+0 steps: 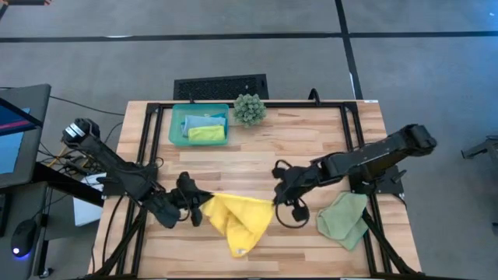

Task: Fold microfiber towels
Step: Fold the yellow microfiber cloth

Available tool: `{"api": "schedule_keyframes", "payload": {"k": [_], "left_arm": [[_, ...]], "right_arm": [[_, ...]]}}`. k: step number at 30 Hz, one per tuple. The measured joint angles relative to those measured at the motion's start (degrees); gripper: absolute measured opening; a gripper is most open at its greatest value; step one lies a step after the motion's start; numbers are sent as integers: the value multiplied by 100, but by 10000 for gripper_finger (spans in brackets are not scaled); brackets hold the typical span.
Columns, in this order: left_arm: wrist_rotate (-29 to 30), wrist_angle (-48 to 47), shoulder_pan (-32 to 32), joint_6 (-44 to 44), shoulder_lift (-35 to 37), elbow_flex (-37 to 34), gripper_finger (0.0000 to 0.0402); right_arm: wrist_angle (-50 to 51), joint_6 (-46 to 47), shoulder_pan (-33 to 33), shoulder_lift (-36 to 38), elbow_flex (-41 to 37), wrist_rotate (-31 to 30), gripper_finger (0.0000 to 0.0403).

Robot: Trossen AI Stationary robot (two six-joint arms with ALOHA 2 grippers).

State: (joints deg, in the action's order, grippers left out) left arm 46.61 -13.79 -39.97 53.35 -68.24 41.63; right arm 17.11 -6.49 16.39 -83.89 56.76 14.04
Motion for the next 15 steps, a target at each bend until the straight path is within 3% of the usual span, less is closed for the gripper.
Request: {"api": "schedule_keyframes", "payload": {"k": [5, 9, 11, 15], "left_arm": [[59, -87, 313, -234, -412, -11, 0], [-30, -65, 672, -471, -932, -11, 0], [-552, 99, 922, -664, -1161, -15, 0], [-2344, 662, 1125, -1269, -1254, -15, 0]], "right_arm": [[-179, 1008, -209, 268, -589, -1200, 39], [-215, 1483, -502, 176, -907, -1328, 33], [12, 1551, -628, 54, -935, -1106, 27], [106, 1397, -470, 64, -936, -48, 17]]}}
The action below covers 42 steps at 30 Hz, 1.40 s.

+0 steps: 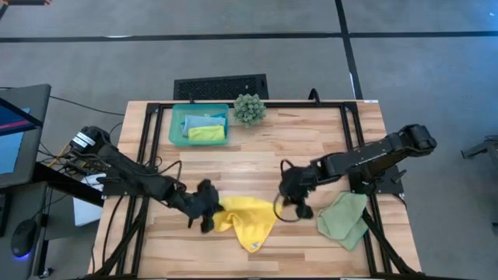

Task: Fold microfiber towels
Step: Fold the yellow microfiber cloth

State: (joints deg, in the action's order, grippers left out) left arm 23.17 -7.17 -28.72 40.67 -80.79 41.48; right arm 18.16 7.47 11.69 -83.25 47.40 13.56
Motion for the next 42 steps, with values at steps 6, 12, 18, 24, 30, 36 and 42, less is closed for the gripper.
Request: {"api": "schedule_keyframes", "payload": {"k": [6, 12, 18, 24, 30, 36, 42], "left_arm": [[-1454, 670, -368, -594, 209, 496, 0], [-1424, 476, -685, -1252, 229, 1599, 0], [-553, -639, -256, -1604, 227, 1843, 0], [-178, -1535, 842, -1445, -250, 1292, 0], [-145, -1356, 1832, -2565, -1242, 1188, 0], [-165, -1268, 2503, -3610, -2017, 1428, 39], [162, -1704, 2854, -3537, -2081, 1792, 120]], "right_arm": [[-1002, -39, 809, 471, 0, 1471, 23], [-2397, 44, 1421, 1135, 4, 1671, 18], [-1738, 454, 1335, 1640, 11, 194, 13], [57, 1122, 637, 1118, 9, -1090, 20], [978, 1059, -369, 113, 0, -2041, 17], [676, 114, -1267, -836, 7, -2144, 41], [706, -5, -1858, -1072, 7, -2163, 86]]}}
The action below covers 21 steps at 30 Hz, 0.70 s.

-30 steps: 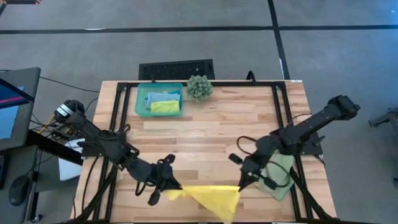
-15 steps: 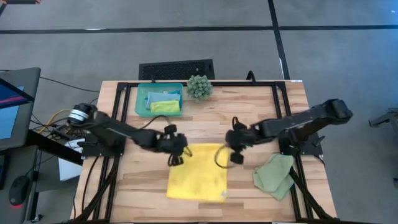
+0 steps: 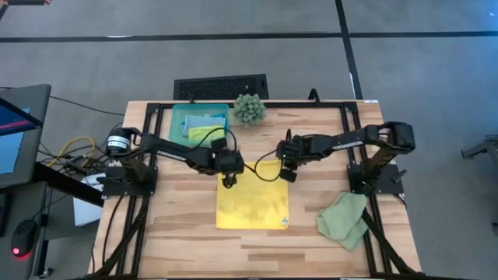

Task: Fold microfiber towels
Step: Fold the yellow microfiber cloth

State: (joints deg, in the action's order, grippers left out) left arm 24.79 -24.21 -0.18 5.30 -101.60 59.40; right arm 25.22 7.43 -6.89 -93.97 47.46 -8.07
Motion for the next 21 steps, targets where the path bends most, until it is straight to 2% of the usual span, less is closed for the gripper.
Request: {"api": "schedule_keyframes", "payload": {"k": [2, 5, 7, 12, 14, 17, 19, 21], "left_arm": [[574, -394, 8, 238, 63, 144, 141], [1423, -864, 8, 475, 74, 290, 160], [1565, -998, -13, 526, 76, 323, 167], [1606, -1765, -189, 1064, 76, 332, 161], [1511, -2179, -357, 1361, 76, 332, 148], [902, -2456, -758, 1346, 76, 330, 123], [314, -2359, -1114, 1043, 76, 318, 108], [14, -1960, -1488, 801, 78, 252, 95]], "right_arm": [[25, 127, -106, 153, -2, -150, 101], [-46, 435, -131, 470, 4, -1016, 115], [-40, 555, -64, 627, 5, -1438, 121], [69, 650, 408, 841, -2, -1394, 127], [44, 553, 730, 841, -1, -1049, 128], [-138, 210, 1333, 841, -5, -204, 127], [-507, -109, 1793, 841, -105, 222, 127], [-899, -449, 2277, 841, -278, 354, 128]]}}
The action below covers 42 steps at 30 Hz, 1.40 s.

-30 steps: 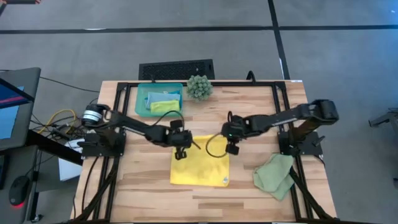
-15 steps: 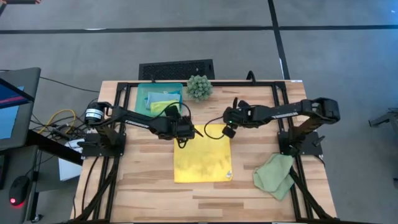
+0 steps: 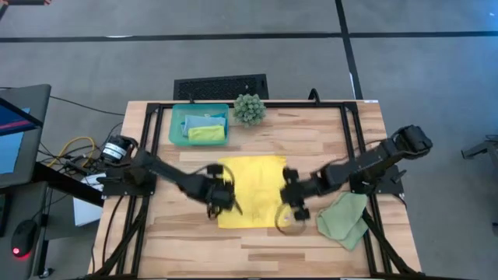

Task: Fold microfiber towels
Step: Fold the yellow microfiber cloth

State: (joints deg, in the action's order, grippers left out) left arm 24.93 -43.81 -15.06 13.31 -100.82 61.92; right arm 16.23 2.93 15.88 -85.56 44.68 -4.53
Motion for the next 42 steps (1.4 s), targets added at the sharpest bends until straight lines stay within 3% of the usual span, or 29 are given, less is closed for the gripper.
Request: {"api": "schedule_keyframes", "payload": {"k": [3, 9, 12, 16, 21, 25, 30, 36, 42], "left_arm": [[-95, 811, -526, -169, 0, -155, 80], [-554, 1514, -1330, -268, 0, -257, 72], [-1076, 1706, -1651, -561, 0, -257, 84], [-1323, 1734, -2008, -580, -46, -257, 122], [-1022, 1800, -2216, -555, -230, -257, 163], [-499, 1982, -2263, -553, -502, -243, 165], [-263, 2074, -2285, -420, -636, -235, 143], [-272, 2146, -2287, -286, -653, -237, 89], [-392, 2148, -2317, 107, -664, -241, 21]], "right_arm": [[-409, -185, 654, -3, -136, 11, 127], [-922, 187, 1406, -477, -151, 17, 126], [-911, 204, 1587, -793, -152, 17, 130], [-961, 268, 1722, -1119, -152, 11, 141], [-979, 314, 1747, -1237, -124, -39, 147], [-883, 416, 1740, -1115, -133, -21, 142], [-676, 424, 1738, -872, -129, -22, 128], [-660, 264, 1647, -1069, -133, 20, 106], [-813, 336, 1706, -1177, -117, 12, 37]]}}
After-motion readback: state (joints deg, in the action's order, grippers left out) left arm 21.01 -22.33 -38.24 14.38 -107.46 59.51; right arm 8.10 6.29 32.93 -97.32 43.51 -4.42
